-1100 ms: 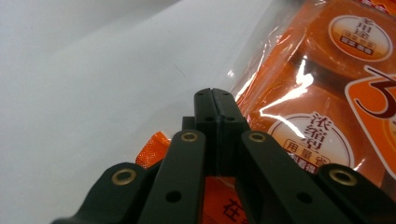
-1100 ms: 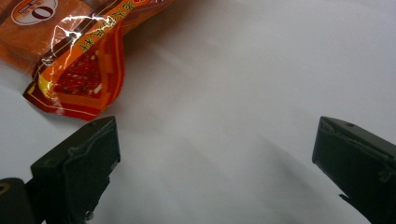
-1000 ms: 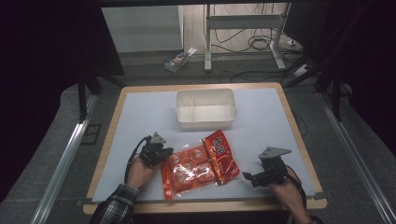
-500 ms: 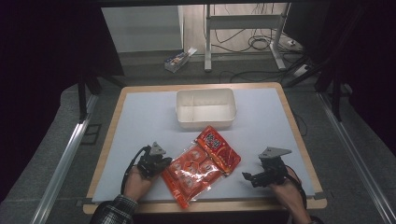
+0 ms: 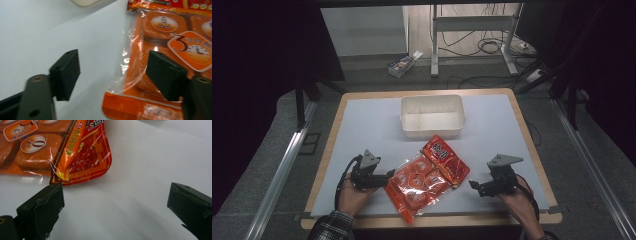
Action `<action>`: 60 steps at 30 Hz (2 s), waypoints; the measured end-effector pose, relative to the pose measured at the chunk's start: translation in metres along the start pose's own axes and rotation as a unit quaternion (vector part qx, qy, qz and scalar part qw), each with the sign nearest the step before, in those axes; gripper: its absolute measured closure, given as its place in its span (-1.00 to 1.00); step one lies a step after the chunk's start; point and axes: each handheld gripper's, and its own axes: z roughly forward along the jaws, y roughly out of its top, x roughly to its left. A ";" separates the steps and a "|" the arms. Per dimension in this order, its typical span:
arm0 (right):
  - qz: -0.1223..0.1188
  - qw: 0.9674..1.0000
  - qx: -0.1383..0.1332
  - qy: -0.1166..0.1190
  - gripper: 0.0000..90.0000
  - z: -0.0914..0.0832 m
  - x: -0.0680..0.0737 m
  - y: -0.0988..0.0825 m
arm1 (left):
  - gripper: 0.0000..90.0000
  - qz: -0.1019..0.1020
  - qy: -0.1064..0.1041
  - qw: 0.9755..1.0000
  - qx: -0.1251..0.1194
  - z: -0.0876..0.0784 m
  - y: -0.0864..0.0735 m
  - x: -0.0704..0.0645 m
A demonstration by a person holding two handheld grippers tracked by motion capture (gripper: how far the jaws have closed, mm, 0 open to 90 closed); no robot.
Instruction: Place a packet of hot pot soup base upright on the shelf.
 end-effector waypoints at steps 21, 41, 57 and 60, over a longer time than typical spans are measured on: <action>0.028 0.999 0.021 0.024 -0.81 0.035 -0.002 0.042 | -0.89 0.043 0.005 0.999 0.015 -0.018 -0.011 -0.024; -0.031 0.993 0.069 0.088 0.16 0.095 0.023 0.081 | -0.87 0.049 0.015 0.998 0.028 -0.016 -0.012 -0.023; -0.084 0.990 0.076 0.079 0.97 0.086 0.043 0.097 | -0.86 0.054 0.020 0.998 0.028 -0.016 -0.012 -0.024; -0.081 0.991 0.072 0.084 0.97 0.080 0.044 0.101 | -0.86 0.051 0.020 0.998 0.025 -0.017 -0.012 -0.023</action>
